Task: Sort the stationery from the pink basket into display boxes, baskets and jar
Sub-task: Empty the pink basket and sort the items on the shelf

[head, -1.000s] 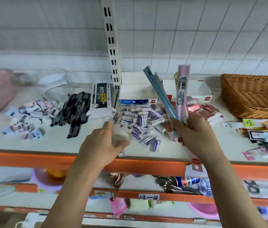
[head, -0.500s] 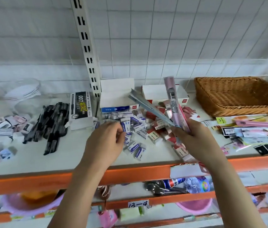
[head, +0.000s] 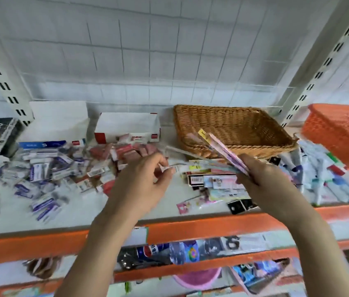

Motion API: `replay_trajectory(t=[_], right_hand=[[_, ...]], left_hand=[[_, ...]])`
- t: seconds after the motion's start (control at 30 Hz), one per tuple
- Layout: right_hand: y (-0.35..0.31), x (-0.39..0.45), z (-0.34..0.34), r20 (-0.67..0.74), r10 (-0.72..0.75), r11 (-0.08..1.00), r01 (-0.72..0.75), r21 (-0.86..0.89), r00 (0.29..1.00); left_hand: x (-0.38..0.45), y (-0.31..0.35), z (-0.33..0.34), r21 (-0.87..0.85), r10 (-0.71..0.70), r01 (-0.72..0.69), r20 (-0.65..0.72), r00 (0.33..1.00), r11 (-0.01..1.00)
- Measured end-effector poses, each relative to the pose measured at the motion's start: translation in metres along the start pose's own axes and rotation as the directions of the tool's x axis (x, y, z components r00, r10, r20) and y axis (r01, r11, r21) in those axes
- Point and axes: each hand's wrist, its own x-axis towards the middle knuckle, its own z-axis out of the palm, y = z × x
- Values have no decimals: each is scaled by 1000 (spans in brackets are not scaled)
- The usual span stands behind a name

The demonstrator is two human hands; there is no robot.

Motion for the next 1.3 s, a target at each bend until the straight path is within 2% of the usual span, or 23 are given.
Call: replay_trajectory(t=[0.13, 0.2, 0.4, 0.5, 0.6, 0.73, 0.87, 1.0, 1.13, 1.3], right_hand=[[48, -5, -23, 84, -5, 953, 30, -301, 996], [65, -3, -26, 130, -17, 923, 66, -380, 991], [91, 5, -11, 134, -140, 905, 182, -385, 981], [88, 15, -7, 32, -219, 878, 211, -430, 975], [86, 23, 1, -94, -329, 873, 265, -409, 940], [74, 34, 25, -123, -418, 873, 361, -328, 900], [54, 39, 45, -74, -417, 904, 405, -138, 906], [35, 29, 45, -134, -391, 919, 394, -4, 911], [22, 13, 61, -15, -409, 913, 409, -17, 912], [22, 11, 78, 41, -373, 925, 375, -63, 927]], left_hand=[[1, 34, 36, 37, -35, 36, -22, 999, 999], [0, 45, 50, 37, -75, 75, -17, 997, 996], [-6, 59, 69, 121, -155, 159, -37, 987, 980], [-8, 60, 68, 123, -197, 202, -55, 979, 972], [-10, 62, 66, 120, -208, 214, -62, 976, 969], [-10, 61, 65, 101, -226, 230, -50, 973, 968], [-13, 51, 55, 95, -217, 220, -36, 975, 971], [-16, 34, 34, 111, -187, 190, -36, 982, 975], [-22, 24, 34, 254, -97, 80, 56, 994, 964], [-32, 17, 45, 281, -90, 56, 112, 990, 958]])
